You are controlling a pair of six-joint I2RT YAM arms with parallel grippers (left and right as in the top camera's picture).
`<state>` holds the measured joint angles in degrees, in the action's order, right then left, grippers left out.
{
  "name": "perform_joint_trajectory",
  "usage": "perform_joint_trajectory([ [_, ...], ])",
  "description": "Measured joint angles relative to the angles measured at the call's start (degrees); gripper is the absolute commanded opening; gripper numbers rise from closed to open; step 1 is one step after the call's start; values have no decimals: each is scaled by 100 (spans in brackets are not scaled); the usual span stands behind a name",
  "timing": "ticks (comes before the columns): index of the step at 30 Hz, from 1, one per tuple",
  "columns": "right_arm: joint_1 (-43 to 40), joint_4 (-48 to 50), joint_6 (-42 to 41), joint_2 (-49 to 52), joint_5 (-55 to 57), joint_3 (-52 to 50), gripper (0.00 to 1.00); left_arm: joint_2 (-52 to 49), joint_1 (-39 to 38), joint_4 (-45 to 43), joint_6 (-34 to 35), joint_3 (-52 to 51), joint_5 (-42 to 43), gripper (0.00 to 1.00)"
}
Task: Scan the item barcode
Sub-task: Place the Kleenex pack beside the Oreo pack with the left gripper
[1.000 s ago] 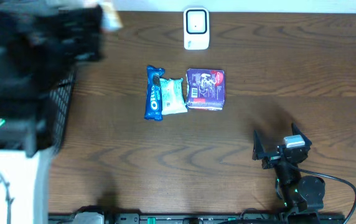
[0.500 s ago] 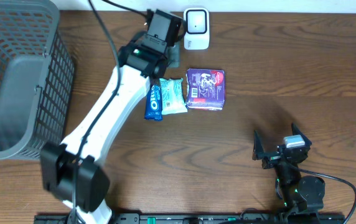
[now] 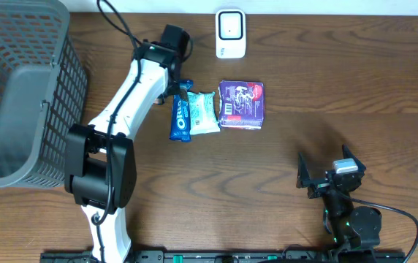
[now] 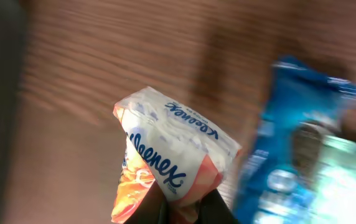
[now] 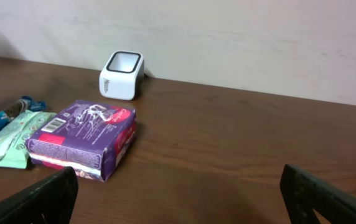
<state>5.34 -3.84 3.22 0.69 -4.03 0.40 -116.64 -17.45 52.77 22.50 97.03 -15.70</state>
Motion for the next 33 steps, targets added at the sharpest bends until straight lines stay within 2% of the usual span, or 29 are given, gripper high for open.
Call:
perform_joint_trajectory([
  [4,0,0,0,0,-2,0,99,0,-70,-57,22,0,669,7],
  [15,0,0,0,0,0,0,99,0,-68,-70,162,-358,177,8],
  [18,0,0,0,0,0,0,99,0,-72,-195,236,-680,260,8],
  [21,0,0,0,0,0,0,99,0,-85,-424,295,-949,455,14],
  [26,0,0,0,0,-2,0,99,0,-120,-957,323,-1145,791,15],
  [28,0,-2,0,0,0,0,99,0,-120,-1152,323,-1147,975,38],
  [29,0,0,0,0,0,0,99,0,-120,-1222,337,-1147,1071,70],
  [30,0,0,0,0,0,0,99,0,-120,-1300,330,-1147,1185,79],
  [33,0,0,0,0,0,0,99,0,-118,-1246,293,-1121,1368,84],
])
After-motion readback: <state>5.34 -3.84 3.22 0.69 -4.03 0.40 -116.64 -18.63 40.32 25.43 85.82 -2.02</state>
